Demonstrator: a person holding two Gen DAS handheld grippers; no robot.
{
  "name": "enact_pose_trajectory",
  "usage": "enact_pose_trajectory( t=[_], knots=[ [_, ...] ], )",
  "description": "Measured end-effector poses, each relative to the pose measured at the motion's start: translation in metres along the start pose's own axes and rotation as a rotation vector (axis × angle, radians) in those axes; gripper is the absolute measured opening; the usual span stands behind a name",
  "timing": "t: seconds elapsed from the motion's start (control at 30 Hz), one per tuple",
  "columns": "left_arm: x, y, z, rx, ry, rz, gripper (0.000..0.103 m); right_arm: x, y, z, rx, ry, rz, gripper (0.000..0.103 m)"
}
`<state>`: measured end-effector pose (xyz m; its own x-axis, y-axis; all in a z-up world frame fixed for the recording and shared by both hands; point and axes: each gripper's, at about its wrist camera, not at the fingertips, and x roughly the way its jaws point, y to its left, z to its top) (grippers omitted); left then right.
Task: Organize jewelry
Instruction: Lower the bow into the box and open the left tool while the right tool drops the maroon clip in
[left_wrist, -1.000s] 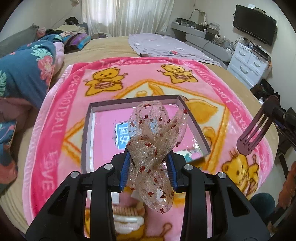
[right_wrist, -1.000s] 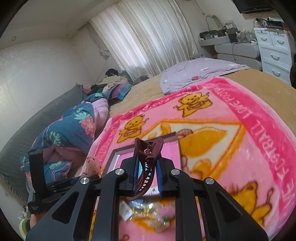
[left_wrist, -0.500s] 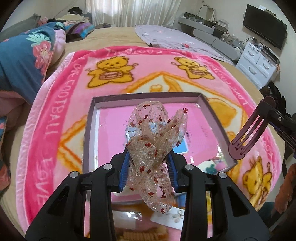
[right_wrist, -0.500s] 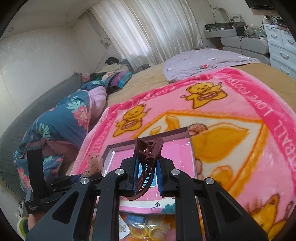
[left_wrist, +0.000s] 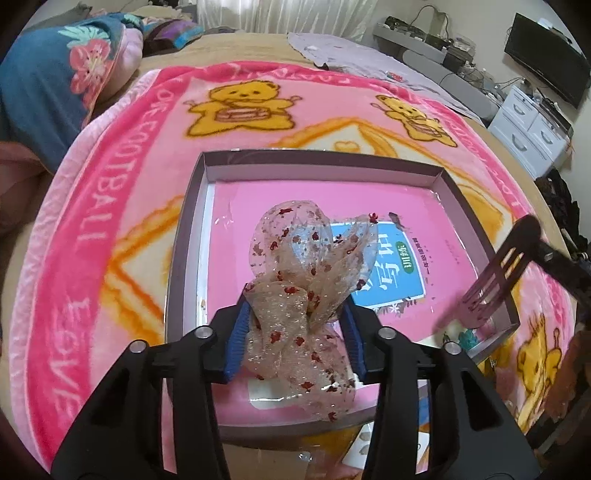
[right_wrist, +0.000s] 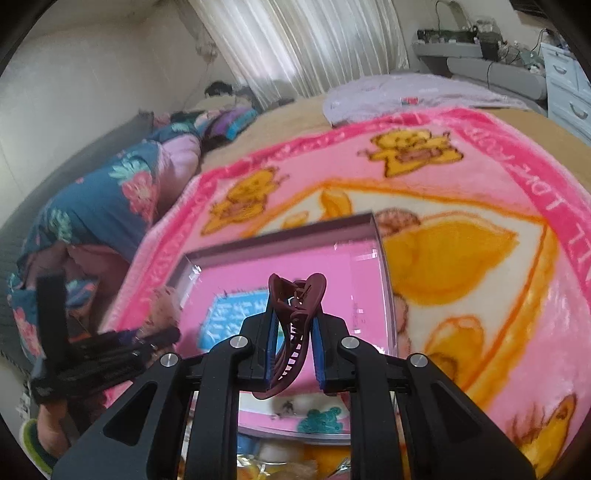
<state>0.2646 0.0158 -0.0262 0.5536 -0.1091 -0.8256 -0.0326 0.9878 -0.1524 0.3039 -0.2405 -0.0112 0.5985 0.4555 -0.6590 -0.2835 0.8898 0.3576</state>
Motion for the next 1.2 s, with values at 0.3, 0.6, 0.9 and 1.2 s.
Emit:
enact_pose_trajectory(
  t=[0.3, 0.6, 0.9, 1.2],
  knots=[
    [0.000, 0.006, -0.010, -0.015, 0.024, 0.003, 0.068, 0.011, 0.002, -0.019, -0.031, 0.073, -0.013, 0.025],
    [-0.017, 0.002, -0.012, -0.020, -0.013, 0.027, 0.082, -0.014, -0.003, -0.023, -0.063, 0.003, -0.080, 0.061],
    [-0.060, 0.011, -0.008, -0.060, -0.088, 0.036, 0.092, -0.050, 0.001, -0.017, -0.092, -0.101, -0.097, 0.071],
    [-0.120, 0.030, -0.019, -0.126, -0.190, 0.054, 0.093, -0.107, 0.012, -0.024, -0.081, -0.199, -0.102, 0.090]
  ],
)
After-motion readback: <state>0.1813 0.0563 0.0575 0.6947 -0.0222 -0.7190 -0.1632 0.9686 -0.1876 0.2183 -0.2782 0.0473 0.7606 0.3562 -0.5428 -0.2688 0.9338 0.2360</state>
